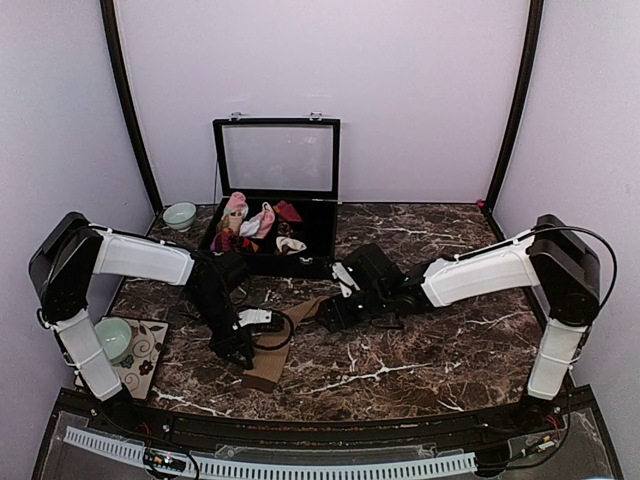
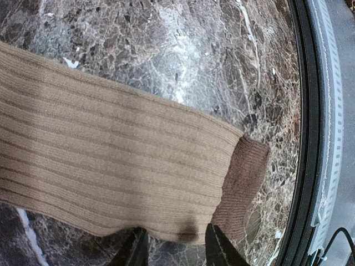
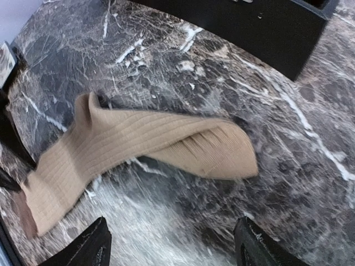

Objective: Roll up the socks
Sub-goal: Move the sock to the center of the board.

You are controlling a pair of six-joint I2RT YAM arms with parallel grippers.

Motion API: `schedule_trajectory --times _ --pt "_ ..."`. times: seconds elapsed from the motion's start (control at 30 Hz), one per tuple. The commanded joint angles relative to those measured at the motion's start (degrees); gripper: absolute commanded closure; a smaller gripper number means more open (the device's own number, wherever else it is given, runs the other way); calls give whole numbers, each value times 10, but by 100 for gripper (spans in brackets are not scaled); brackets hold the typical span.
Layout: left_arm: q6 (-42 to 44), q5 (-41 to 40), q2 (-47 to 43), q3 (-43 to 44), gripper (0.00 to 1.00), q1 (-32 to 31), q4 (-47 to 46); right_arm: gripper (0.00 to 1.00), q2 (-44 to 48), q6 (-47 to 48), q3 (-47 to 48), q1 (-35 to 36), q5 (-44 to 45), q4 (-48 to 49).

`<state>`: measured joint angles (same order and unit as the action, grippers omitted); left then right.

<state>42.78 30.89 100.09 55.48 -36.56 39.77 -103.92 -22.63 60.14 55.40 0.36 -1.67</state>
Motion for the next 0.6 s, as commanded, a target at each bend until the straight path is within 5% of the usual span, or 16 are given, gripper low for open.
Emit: schedule_trajectory --times 0.0,0.3,0.57 --pt "9 -17 -15 4 62 -6 52 25 -44 -69 52 -3 -42 2" --pt "6 -14 -65 44 59 -6 85 32 -115 -131 129 -3 -73 19" --pt "-31 -49 -21 35 60 -14 -13 39 -148 -159 163 -6 -73 17"
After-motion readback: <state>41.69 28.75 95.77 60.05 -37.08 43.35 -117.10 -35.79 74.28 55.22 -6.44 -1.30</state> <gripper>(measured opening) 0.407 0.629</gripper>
